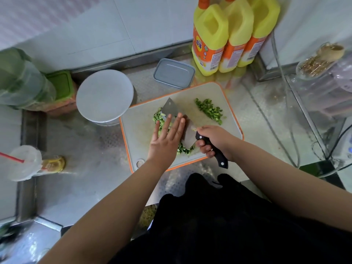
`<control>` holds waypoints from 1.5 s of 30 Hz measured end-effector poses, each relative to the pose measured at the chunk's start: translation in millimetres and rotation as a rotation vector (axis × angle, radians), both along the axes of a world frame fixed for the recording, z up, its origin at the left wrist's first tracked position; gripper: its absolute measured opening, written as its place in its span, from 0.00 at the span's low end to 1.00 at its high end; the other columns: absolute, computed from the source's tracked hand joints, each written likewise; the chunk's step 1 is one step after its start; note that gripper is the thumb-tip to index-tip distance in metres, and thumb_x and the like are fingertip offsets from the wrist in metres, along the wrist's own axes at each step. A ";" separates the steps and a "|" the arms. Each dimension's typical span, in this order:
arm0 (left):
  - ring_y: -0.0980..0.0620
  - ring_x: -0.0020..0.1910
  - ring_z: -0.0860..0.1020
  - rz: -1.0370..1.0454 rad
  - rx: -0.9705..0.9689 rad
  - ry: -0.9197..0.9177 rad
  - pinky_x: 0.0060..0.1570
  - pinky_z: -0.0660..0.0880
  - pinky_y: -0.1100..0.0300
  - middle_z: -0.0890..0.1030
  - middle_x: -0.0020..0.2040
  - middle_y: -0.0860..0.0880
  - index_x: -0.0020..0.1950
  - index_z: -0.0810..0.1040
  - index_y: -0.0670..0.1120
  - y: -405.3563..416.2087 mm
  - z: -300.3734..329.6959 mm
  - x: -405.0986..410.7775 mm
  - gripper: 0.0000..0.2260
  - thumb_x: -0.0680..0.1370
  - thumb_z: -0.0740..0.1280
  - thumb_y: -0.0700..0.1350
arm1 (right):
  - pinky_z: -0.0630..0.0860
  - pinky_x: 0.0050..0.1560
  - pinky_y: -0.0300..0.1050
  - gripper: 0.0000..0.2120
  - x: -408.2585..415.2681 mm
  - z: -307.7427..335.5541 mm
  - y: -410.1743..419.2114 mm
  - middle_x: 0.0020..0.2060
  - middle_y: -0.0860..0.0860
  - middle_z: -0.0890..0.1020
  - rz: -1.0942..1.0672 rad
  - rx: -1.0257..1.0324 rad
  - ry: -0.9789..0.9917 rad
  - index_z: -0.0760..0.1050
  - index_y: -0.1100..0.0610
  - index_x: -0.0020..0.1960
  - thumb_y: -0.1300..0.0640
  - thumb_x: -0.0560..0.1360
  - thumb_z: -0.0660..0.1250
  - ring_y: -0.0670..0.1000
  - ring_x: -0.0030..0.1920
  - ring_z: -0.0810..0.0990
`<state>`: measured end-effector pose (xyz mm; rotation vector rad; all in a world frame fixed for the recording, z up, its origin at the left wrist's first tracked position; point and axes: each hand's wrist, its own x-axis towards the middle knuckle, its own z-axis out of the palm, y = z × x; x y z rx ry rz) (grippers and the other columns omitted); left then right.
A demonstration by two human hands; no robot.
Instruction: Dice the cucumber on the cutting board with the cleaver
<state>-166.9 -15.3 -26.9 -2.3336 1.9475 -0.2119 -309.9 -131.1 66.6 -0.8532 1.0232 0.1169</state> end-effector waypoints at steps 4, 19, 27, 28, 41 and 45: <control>0.43 0.78 0.50 0.080 0.068 -0.023 0.73 0.42 0.41 0.39 0.78 0.49 0.78 0.35 0.43 -8.9 4.9 8.7 0.34 0.76 0.51 0.40 | 0.56 0.21 0.35 0.10 -10.8 2.6 -3.9 0.29 0.50 0.66 0.029 0.005 0.003 0.62 0.54 0.43 0.54 0.82 0.52 0.46 0.25 0.59; 0.44 0.67 0.68 0.423 -0.012 0.355 0.70 0.58 0.49 0.72 0.68 0.47 0.66 0.76 0.46 -22.5 20.1 35.1 0.19 0.82 0.55 0.52 | 0.60 0.22 0.38 0.12 -50.0 -5.9 -18.2 0.28 0.49 0.66 0.048 -0.246 0.033 0.64 0.54 0.47 0.46 0.81 0.56 0.47 0.24 0.60; 0.44 0.55 0.72 0.611 -0.164 0.563 0.53 0.66 0.51 0.74 0.57 0.45 0.52 0.80 0.39 -26.6 32.4 35.4 0.20 0.84 0.53 0.49 | 0.61 0.25 0.40 0.11 -35.1 -52.7 -29.3 0.27 0.50 0.65 0.076 -0.402 0.124 0.69 0.50 0.54 0.45 0.82 0.53 0.48 0.24 0.62; 0.43 0.56 0.73 0.606 -0.163 0.608 0.52 0.68 0.52 0.75 0.59 0.45 0.55 0.78 0.40 -26.3 32.6 35.7 0.17 0.84 0.53 0.47 | 0.61 0.25 0.39 0.10 -34.9 -55.7 -30.9 0.26 0.50 0.66 0.059 -0.396 0.131 0.69 0.48 0.54 0.45 0.82 0.53 0.48 0.24 0.63; 0.45 0.58 0.77 0.643 -0.213 0.753 0.51 0.72 0.56 0.79 0.62 0.48 0.65 0.76 0.48 -14.9 41.3 20.1 0.16 0.80 0.58 0.37 | 0.65 0.31 0.43 0.16 -83.2 -45.5 -38.8 0.29 0.51 0.73 -0.081 -0.804 0.136 0.70 0.56 0.40 0.51 0.82 0.52 0.48 0.26 0.68; 0.44 0.59 0.76 0.561 -0.206 0.674 0.53 0.70 0.57 0.78 0.64 0.48 0.65 0.77 0.47 -14.8 39.4 19.4 0.21 0.76 0.57 0.31 | 0.67 0.42 0.45 0.13 -96.5 -53.2 -44.6 0.41 0.48 0.78 0.030 -1.022 0.425 0.73 0.55 0.56 0.53 0.82 0.52 0.52 0.43 0.76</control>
